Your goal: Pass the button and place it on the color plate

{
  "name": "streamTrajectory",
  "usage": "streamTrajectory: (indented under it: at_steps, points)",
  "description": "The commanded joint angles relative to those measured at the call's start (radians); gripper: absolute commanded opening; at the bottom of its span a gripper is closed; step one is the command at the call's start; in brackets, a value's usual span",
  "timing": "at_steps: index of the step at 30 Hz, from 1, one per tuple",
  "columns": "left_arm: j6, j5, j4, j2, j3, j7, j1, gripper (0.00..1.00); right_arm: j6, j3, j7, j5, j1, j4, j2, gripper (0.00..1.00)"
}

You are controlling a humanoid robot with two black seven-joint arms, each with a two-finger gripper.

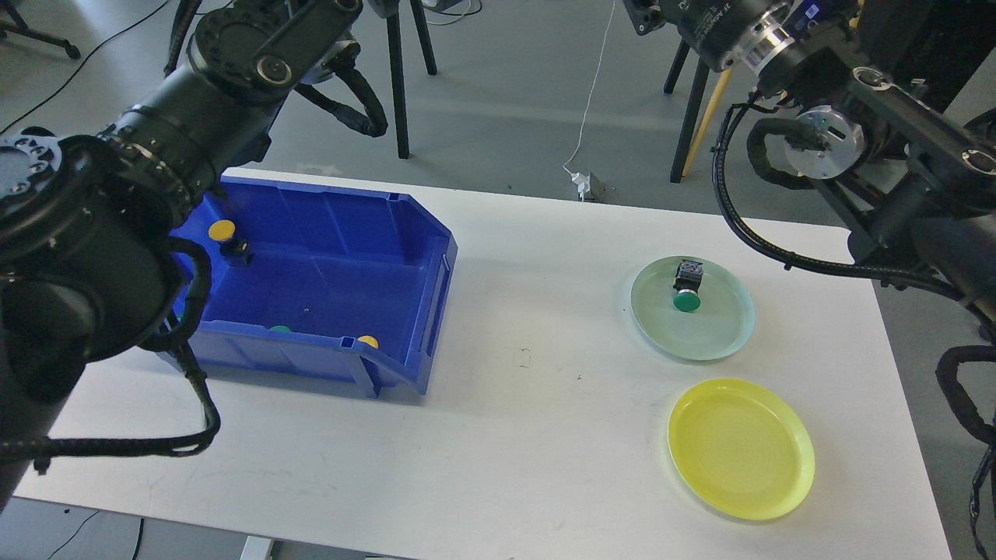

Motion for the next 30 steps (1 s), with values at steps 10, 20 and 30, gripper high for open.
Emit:
streamTrajectory:
  at_steps: [10, 20, 30]
  points:
    - [0.0, -0.001, 0.001, 0.0, 0.0, 0.001, 0.0, 0.51, 0.002, 0.0, 0.002, 0.0, 0.002, 0.0, 0.001, 0.2]
    - [0.0, -0.007, 0.004, 0.0, -0.001, 0.001, 0.0, 0.34, 0.002, 0.0, 0.004, 0.0, 0.002, 0.0, 0.0, 0.2]
    - [0.0, -0.007, 0.002, 0.0, -0.001, 0.001, 0.0, 0.99, 0.002, 0.0, 0.004, 0.0, 0.002, 0.002, -0.002, 0.2]
